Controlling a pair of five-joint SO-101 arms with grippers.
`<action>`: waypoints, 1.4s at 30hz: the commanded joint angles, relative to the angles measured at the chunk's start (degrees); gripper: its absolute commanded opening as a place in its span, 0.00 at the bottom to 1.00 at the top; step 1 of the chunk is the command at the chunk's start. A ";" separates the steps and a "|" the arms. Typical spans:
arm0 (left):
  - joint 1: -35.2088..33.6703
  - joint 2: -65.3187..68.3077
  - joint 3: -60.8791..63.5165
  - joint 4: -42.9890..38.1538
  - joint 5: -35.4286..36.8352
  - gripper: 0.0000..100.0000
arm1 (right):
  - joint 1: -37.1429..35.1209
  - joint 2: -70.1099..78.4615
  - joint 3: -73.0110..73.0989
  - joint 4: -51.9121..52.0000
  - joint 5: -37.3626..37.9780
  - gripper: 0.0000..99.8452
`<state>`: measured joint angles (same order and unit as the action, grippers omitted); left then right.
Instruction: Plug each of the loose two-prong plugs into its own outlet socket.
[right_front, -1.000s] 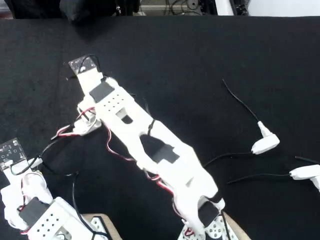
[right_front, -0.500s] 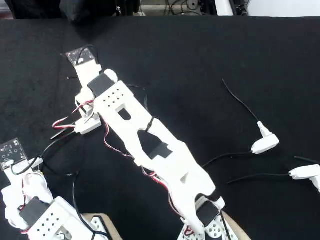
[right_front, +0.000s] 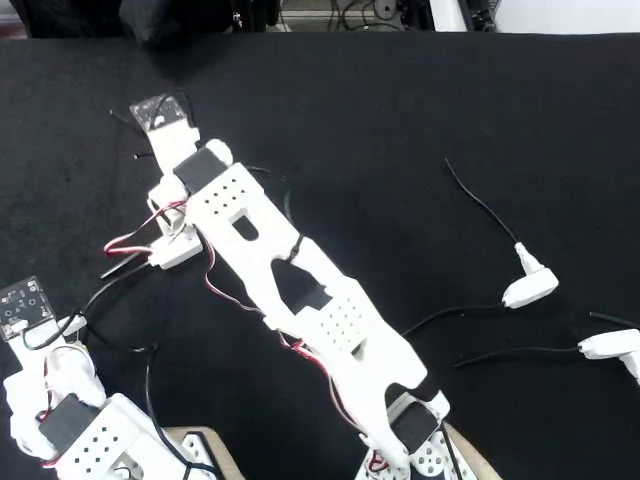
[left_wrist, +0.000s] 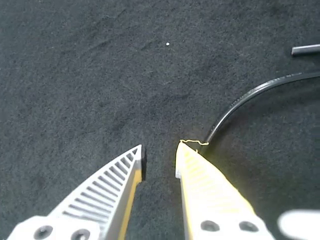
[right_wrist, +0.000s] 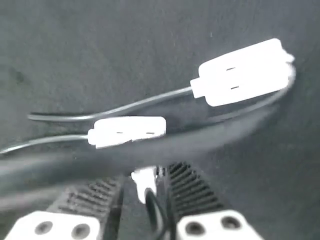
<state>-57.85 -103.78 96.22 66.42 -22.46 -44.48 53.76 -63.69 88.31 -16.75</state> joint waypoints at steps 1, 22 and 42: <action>0.84 -0.62 1.10 0.18 0.18 0.12 | 0.35 0.04 -4.26 -0.44 2.02 0.01; 0.84 -0.62 1.10 0.18 0.09 0.12 | -0.70 7.78 -3.38 0.44 6.68 0.01; 0.92 -0.62 1.10 0.18 0.09 0.12 | -2.29 17.80 -6.55 0.97 8.00 0.01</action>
<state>-57.67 -103.78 96.22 66.42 -22.46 -44.84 68.70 -73.10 88.84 -9.10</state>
